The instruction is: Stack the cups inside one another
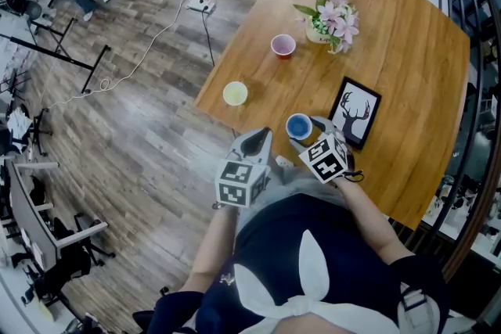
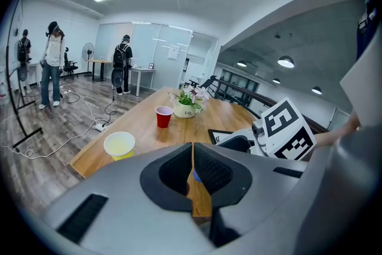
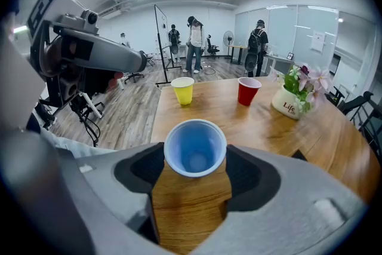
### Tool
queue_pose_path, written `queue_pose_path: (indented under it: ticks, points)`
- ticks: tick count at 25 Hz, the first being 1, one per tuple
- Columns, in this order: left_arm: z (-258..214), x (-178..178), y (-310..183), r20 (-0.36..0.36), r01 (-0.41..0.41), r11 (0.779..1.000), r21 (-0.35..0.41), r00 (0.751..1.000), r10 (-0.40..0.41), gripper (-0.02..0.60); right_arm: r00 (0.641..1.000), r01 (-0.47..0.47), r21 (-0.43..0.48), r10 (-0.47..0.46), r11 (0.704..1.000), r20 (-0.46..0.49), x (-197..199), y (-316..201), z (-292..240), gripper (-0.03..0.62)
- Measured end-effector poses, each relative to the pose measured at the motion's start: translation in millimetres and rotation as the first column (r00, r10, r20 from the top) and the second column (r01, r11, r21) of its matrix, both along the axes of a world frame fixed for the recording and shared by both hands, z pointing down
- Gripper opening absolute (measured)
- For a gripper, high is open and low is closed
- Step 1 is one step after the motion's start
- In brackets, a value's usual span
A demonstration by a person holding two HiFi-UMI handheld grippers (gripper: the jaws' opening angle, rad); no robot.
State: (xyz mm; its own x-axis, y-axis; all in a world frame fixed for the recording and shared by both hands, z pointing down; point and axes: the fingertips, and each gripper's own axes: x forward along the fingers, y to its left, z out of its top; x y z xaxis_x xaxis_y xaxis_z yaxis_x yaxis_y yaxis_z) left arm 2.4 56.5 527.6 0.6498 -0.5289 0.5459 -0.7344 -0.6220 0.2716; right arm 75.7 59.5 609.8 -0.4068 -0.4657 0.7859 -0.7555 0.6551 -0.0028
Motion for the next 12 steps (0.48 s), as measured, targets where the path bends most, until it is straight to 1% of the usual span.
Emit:
queue_pose_path:
  ticks: [4,9,12]
  points:
    - [1.4,0.3,-1.2,0.0,0.005,1.0,0.004,1.0,-0.005,0.026,1.0,-0.009,0.034,0.008,0.999,0.016,3.8,-7.1,-14.6,0.318]
    - [-1.5,-3.0,-1.6,0.001,0.008,1.0,0.011,1.0,-0.008,0.026,0.999,-0.029,0.087,0.025,0.996,0.044,6.7,-15.4,-44.0,0.318]
    - [-6.2,-3.8,-4.5,0.0,0.014,1.0,0.017,1.0,-0.014,0.026,0.998,-0.037,0.127,0.032,0.991,0.045,11.1,-20.0,-63.4,0.318]
